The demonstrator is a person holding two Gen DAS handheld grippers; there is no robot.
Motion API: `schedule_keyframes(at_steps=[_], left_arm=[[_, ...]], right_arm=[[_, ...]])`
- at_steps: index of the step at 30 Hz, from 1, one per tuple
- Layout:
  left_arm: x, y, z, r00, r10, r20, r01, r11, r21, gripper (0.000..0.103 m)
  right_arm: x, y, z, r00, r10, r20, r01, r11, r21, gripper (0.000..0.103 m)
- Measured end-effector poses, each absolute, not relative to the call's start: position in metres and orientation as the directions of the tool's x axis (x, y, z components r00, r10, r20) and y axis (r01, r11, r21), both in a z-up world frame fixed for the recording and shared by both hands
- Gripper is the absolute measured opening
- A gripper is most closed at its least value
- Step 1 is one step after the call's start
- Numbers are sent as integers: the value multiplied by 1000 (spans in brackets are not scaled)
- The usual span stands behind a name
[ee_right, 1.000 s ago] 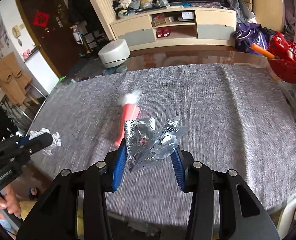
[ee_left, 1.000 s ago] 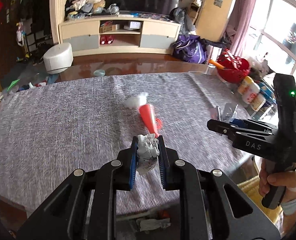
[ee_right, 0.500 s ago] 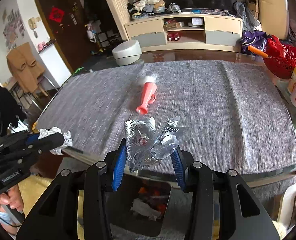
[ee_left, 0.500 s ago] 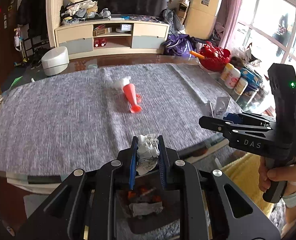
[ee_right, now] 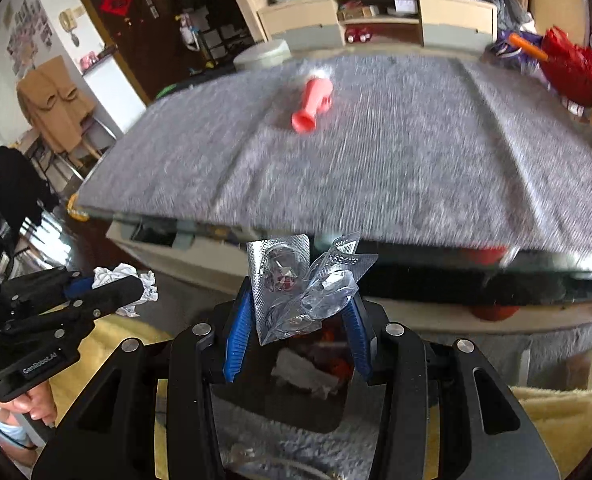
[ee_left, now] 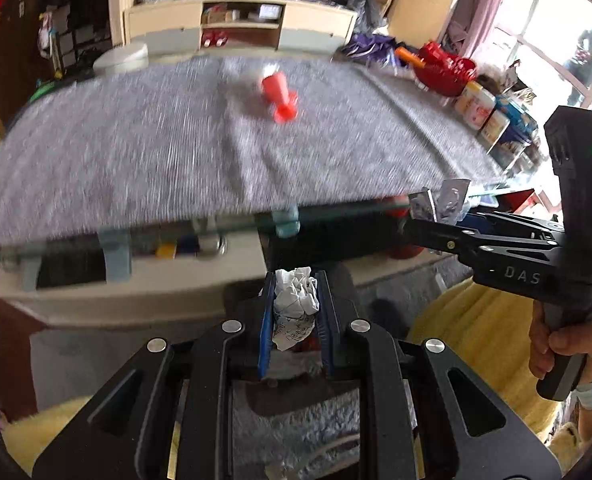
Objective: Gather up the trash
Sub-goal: 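Carry the paper and blister pack into the black bin and open both grippers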
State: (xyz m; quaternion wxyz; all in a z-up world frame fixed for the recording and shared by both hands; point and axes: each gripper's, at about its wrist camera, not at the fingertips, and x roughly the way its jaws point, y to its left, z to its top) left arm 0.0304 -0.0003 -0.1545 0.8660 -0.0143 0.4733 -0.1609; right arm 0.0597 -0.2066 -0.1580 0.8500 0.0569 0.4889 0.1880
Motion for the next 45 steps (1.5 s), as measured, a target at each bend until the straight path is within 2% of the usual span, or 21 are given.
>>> schedule_keyframes(at_steps=[12, 24, 33, 36, 38, 42, 44, 45], left_arm=[[27, 2, -230, 386, -270, -882, 222, 955, -196, 18], [38, -13, -271, 287, -279, -917, 253, 945, -208, 18], [44, -18, -291, 222, -277, -935, 253, 942, -219, 21], [45, -19, -294, 214, -278, -937, 253, 942, -222, 29], [45, -19, -295, 212, -275, -938, 251, 943, -220, 34], [46, -18, -295, 212, -267, -940, 243, 946, -213, 41], [47, -17, -296, 215, -259, -942, 239, 949, -206, 51], [46, -17, -296, 217, -254, -943, 238, 950, -201, 53]], right_arm=[[55, -194, -221, 347, 356, -868, -239, 928, 285, 44], [65, -188, -267, 245, 370, -896, -210, 923, 324, 46], [72, -184, -280, 218, 384, -897, -204, 917, 343, 48], [74, -186, -281, 221, 386, -896, -194, 918, 347, 54], [75, -187, -281, 227, 384, -895, -187, 919, 347, 65], [76, -194, -280, 241, 383, -892, -166, 921, 351, 66], [77, -198, -280, 247, 382, -891, -152, 923, 353, 69], [77, -200, -280, 251, 381, -890, -145, 924, 355, 69]])
